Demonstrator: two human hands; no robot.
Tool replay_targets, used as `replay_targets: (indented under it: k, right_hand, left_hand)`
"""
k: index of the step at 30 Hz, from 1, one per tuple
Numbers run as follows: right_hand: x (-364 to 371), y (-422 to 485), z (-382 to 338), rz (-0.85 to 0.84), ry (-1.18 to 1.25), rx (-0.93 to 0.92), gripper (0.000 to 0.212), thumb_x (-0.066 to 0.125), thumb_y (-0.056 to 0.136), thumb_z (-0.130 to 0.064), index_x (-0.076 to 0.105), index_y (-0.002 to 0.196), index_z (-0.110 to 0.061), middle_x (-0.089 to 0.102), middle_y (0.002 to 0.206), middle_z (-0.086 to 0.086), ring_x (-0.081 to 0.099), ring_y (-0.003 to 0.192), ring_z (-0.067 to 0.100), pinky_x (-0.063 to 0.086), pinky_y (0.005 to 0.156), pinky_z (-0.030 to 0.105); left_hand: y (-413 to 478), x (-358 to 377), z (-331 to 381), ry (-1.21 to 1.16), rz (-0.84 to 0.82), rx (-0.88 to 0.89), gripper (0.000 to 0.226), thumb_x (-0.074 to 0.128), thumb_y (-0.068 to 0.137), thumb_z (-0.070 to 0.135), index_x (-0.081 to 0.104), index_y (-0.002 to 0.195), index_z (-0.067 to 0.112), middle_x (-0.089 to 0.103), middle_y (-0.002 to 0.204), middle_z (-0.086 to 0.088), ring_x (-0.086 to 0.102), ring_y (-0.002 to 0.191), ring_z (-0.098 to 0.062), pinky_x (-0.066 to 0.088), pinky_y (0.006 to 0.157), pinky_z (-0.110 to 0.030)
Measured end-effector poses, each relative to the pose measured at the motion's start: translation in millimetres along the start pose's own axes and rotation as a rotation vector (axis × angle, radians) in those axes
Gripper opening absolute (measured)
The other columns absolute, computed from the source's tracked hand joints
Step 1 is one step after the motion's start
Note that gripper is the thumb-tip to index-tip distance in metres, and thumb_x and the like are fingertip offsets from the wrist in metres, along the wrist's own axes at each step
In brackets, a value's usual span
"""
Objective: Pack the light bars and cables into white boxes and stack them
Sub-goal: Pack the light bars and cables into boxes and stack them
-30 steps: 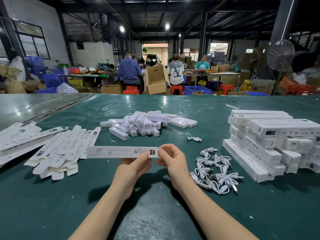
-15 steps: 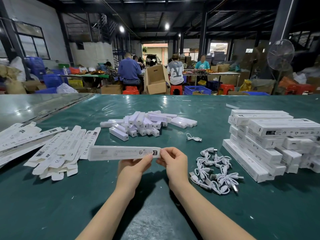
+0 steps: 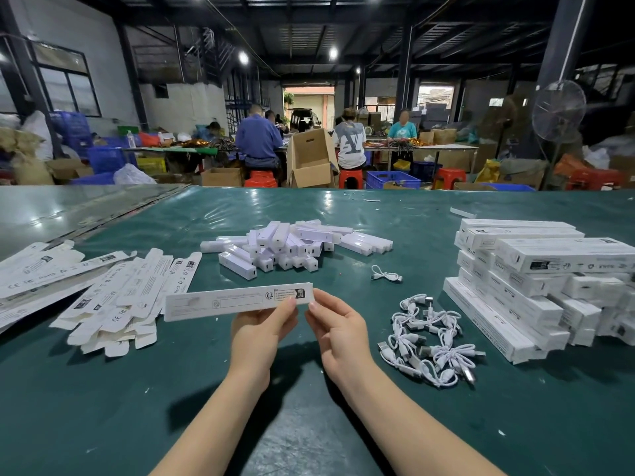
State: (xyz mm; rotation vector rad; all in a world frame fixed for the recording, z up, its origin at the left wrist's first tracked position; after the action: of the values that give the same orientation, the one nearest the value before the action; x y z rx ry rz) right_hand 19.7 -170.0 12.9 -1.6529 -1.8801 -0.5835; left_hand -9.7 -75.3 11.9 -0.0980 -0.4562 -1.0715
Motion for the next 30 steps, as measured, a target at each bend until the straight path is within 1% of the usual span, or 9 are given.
replay_targets:
  k: [6,10,14,17,20,22,25,27,30]
  right_hand:
    - [-2,-1,4,0.014,0.026,0.036,0.022,0.052,0.083,0.016,0.063,0.077,-0.002,0.069,0.060,0.004,0.065,0.055,0.009,0.055,0.061,0.018]
    - [-1,-2,3,-0.072,-0.018,0.044,0.026,0.050,0.084,0.014,0.062,0.080,-0.008,0.069,0.070,0.002,0.065,0.063,0.009,0.052,0.067,0.021]
    - [4,-3,3,-0.186,-0.025,0.018,0.035,0.042,0.085,0.018,0.062,0.095,-0.009,0.072,0.077,-0.001,0.068,0.073,0.009,0.053,0.074,0.020]
    - [10,-7,7,-0.308,-0.168,0.019,0.045,0.040,0.087,0.015,0.052,0.117,-0.016,0.072,0.082,-0.011,0.067,0.077,0.002,0.050,0.075,0.016]
    - [13,-11,14,-0.433,-0.225,0.053,0.059,0.038,0.088,0.015,0.034,0.133,-0.024,0.071,0.085,-0.017,0.065,0.082,-0.002,0.049,0.079,0.015]
    - [13,-11,12,-0.476,-0.224,0.075,0.057,0.037,0.089,0.013,0.037,0.130,-0.026,0.070,0.091,-0.017,0.064,0.086,-0.001,0.048,0.083,0.016]
    - [12,-11,7,-0.502,-0.167,0.105,0.047,0.036,0.090,0.010,0.049,0.118,-0.025,0.065,0.106,-0.011,0.060,0.096,0.006,0.046,0.086,0.019]
    - [15,-14,7,-0.542,-0.144,0.116,0.041,0.043,0.087,0.003,0.049,0.124,-0.016,0.059,0.115,0.000,0.055,0.104,0.013,0.042,0.089,0.023]
    - [17,-15,9,-0.611,-0.144,0.146,0.051,0.047,0.085,-0.003,0.040,0.134,-0.012,0.054,0.122,0.003,0.050,0.115,0.017,0.039,0.095,0.025]
  left_hand:
    - [-4,1,-1,0.028,-0.001,0.027,0.011,0.064,0.081,-0.005,0.066,0.084,0.006,0.072,0.072,-0.001,0.068,0.071,-0.011,0.057,0.067,-0.020]
    - [-1,0,0,-0.017,0.011,-0.020,0.010,0.064,0.082,-0.004,0.066,0.090,0.002,0.071,0.086,-0.010,0.067,0.081,-0.019,0.057,0.075,-0.025]
    - [-1,1,0,-0.037,0.013,-0.046,0.017,0.062,0.081,-0.008,0.065,0.097,-0.005,0.070,0.092,-0.018,0.068,0.087,-0.027,0.056,0.081,-0.031]
    - [1,-2,0,-0.093,0.078,-0.069,0.018,0.061,0.081,-0.007,0.063,0.099,-0.005,0.069,0.094,-0.019,0.066,0.085,-0.030,0.057,0.075,-0.029]
    - [4,-7,2,-0.138,0.115,-0.078,0.014,0.061,0.082,-0.005,0.063,0.092,0.005,0.068,0.089,-0.013,0.064,0.077,-0.027,0.058,0.061,-0.023]
    - [4,-9,3,-0.145,0.097,-0.083,0.013,0.060,0.084,-0.004,0.063,0.089,0.008,0.069,0.086,-0.011,0.066,0.072,-0.023,0.057,0.058,-0.022]
    - [3,-6,5,-0.145,0.081,-0.070,0.014,0.058,0.086,-0.005,0.063,0.085,0.008,0.072,0.077,-0.005,0.070,0.065,-0.013,0.056,0.057,-0.021]
    - [2,-3,5,-0.155,0.097,-0.045,0.015,0.056,0.086,-0.006,0.063,0.086,0.008,0.072,0.078,-0.005,0.069,0.065,-0.009,0.056,0.058,-0.020]
    - [1,-2,5,-0.204,0.144,-0.042,0.014,0.055,0.087,-0.005,0.061,0.091,0.006,0.066,0.090,-0.010,0.068,0.071,-0.013,0.057,0.066,-0.021]
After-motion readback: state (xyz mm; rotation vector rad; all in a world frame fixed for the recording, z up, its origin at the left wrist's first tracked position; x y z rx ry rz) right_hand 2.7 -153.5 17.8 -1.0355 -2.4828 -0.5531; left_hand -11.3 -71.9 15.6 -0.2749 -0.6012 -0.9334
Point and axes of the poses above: each hand's wrist, its own y-axis towards the middle knuckle, its own x-axis out of the palm, z = x × y, the point moved 1 cm from there along y, towards the middle knuckle
